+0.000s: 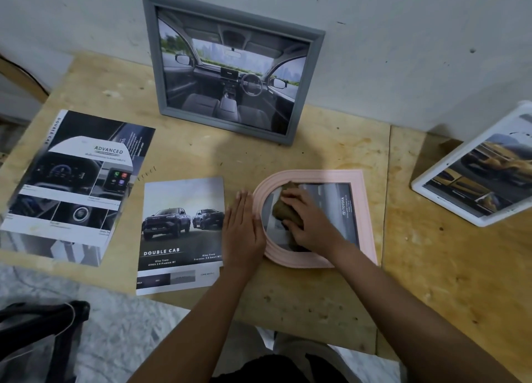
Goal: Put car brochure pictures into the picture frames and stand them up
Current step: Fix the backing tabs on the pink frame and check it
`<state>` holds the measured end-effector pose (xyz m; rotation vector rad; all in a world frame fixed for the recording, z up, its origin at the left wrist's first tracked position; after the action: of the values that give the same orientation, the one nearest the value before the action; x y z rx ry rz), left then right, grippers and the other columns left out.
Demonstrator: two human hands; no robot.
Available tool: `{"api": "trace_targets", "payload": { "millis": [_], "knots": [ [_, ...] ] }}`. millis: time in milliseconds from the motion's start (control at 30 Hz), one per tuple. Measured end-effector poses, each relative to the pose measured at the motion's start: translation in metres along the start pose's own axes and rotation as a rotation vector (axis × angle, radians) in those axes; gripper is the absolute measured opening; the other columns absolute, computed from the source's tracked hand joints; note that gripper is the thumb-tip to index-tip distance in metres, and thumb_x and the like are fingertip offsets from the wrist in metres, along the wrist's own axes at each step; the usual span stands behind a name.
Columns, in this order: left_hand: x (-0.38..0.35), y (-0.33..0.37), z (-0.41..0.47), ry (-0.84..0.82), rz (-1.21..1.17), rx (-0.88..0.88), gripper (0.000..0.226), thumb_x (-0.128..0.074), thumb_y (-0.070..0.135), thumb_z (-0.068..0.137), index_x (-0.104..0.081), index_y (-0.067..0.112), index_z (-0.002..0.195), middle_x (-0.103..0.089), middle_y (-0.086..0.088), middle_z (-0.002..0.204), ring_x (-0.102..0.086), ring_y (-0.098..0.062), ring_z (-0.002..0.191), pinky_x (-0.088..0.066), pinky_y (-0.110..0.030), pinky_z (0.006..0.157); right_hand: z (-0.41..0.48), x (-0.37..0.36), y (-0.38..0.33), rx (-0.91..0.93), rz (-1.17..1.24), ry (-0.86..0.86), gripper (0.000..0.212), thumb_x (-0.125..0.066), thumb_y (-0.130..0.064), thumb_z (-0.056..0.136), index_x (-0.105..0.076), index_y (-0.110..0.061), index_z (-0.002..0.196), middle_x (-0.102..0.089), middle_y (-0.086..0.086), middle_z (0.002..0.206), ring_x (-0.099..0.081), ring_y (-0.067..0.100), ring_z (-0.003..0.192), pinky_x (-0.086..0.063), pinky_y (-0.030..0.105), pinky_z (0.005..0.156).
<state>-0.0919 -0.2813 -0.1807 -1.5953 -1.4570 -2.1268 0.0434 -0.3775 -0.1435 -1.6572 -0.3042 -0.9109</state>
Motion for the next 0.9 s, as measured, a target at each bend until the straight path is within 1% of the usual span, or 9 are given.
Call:
{"api": "trace_targets", "payload": {
  "millis": [67,133,200,267,433,633,700,800,900],
  "knots": [
    [0.002,0.001,-0.001,0.029,-0.05,0.025,0.059,-0.021,0.038,0.092,-0.034,0.011,0.144,-0.033,-0.002,0.151,-0.018,-0.005,0.14,-0.013,-0.029,0.116,-0.004,0.007,0.008,0.025,-0.133,-0.011,0.045,-0.064,-0.012,0.079,-0.056,-0.002,0.122,-0.043,0.019,0.136,-0.037,0.028,0.126,-0.03,0.031,0.107],
    [0.003,0.005,0.003,0.061,-0.102,0.086,0.06,-0.026,0.041,0.09,-0.039,0.013,0.141,-0.038,-0.001,0.148,-0.025,-0.009,0.139,-0.02,-0.034,0.114,-0.009,0.006,0.01,0.0,-0.187,0.019,0.048,-0.062,-0.016,0.081,-0.055,-0.006,0.127,-0.042,0.016,0.141,-0.039,0.032,0.129,-0.032,0.037,0.106],
    [0.003,0.011,0.013,0.051,-0.132,0.138,0.06,-0.029,0.045,0.089,-0.041,0.016,0.14,-0.039,0.001,0.148,-0.028,-0.012,0.139,-0.017,-0.034,0.113,-0.013,0.0,0.008,-0.055,-0.101,0.01,0.051,-0.06,-0.011,0.084,-0.048,-0.004,0.134,-0.041,0.013,0.144,-0.034,0.027,0.135,-0.027,0.035,0.111],
    [0.001,0.013,0.026,-0.015,-0.106,0.123,0.059,-0.032,0.043,0.089,-0.039,0.018,0.141,-0.035,0.003,0.15,-0.023,-0.013,0.142,-0.009,-0.031,0.113,-0.012,-0.005,0.005,-0.089,-0.037,0.017,0.053,-0.06,-0.004,0.084,-0.046,-0.001,0.135,-0.041,0.013,0.144,-0.031,0.025,0.137,-0.022,0.031,0.113],
    [-0.003,0.006,0.039,-0.084,-0.045,0.048,0.059,-0.034,0.039,0.087,-0.036,0.018,0.143,-0.031,0.002,0.152,-0.015,-0.014,0.144,-0.002,-0.032,0.114,-0.008,-0.003,0.003,-0.073,-0.001,-0.069,0.052,-0.06,-0.004,0.078,-0.052,0.0,0.13,-0.047,0.017,0.139,-0.037,0.03,0.135,-0.028,0.037,0.112],
    [-0.004,0.008,0.038,-0.074,-0.026,0.04,0.061,-0.035,0.039,0.087,-0.036,0.017,0.143,-0.029,0.002,0.153,-0.014,-0.013,0.144,-0.002,-0.034,0.116,-0.008,0.019,0.0,0.038,-0.047,-0.345,0.043,-0.056,0.004,0.079,-0.063,-0.01,0.119,-0.056,0.008,0.133,-0.045,0.024,0.13,-0.041,0.035,0.101],
    [-0.004,0.009,0.037,-0.081,-0.032,0.045,0.057,-0.036,0.037,0.09,-0.034,0.016,0.144,-0.028,0.001,0.153,-0.014,-0.013,0.144,-0.003,-0.036,0.117,-0.012,0.026,0.002,0.064,-0.052,-0.444,0.043,-0.056,0.007,0.079,-0.065,-0.01,0.118,-0.058,0.006,0.132,-0.044,0.021,0.131,-0.038,0.034,0.106],
    [-0.003,0.011,0.036,-0.079,-0.032,0.047,0.051,-0.045,0.029,0.097,-0.032,0.016,0.144,-0.026,0.001,0.154,-0.012,-0.013,0.144,-0.001,-0.035,0.116,-0.019,0.037,0.01,0.049,-0.061,-0.567,0.046,-0.056,0.012,0.08,-0.063,-0.009,0.12,-0.054,0.003,0.135,-0.036,0.012,0.136,-0.025,0.02,0.11],
    [-0.003,0.011,0.037,-0.076,-0.033,0.053,0.052,-0.047,0.027,0.096,-0.032,0.016,0.145,-0.026,0.002,0.154,-0.012,-0.012,0.144,-0.002,-0.035,0.116,-0.026,0.046,0.024,0.005,-0.059,-0.583,0.044,-0.059,0.012,0.081,-0.065,-0.011,0.118,-0.055,-0.002,0.134,-0.036,0.007,0.134,-0.024,0.017,0.112]
  ]
}}
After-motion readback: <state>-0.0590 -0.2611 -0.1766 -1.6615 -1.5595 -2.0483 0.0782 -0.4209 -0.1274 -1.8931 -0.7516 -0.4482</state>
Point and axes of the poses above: each hand's wrist, its own z-axis towards the middle knuckle, its own x-axis out of the back of the hand, y = z × x, the point moved 1 cm from there along z, towards the middle knuckle
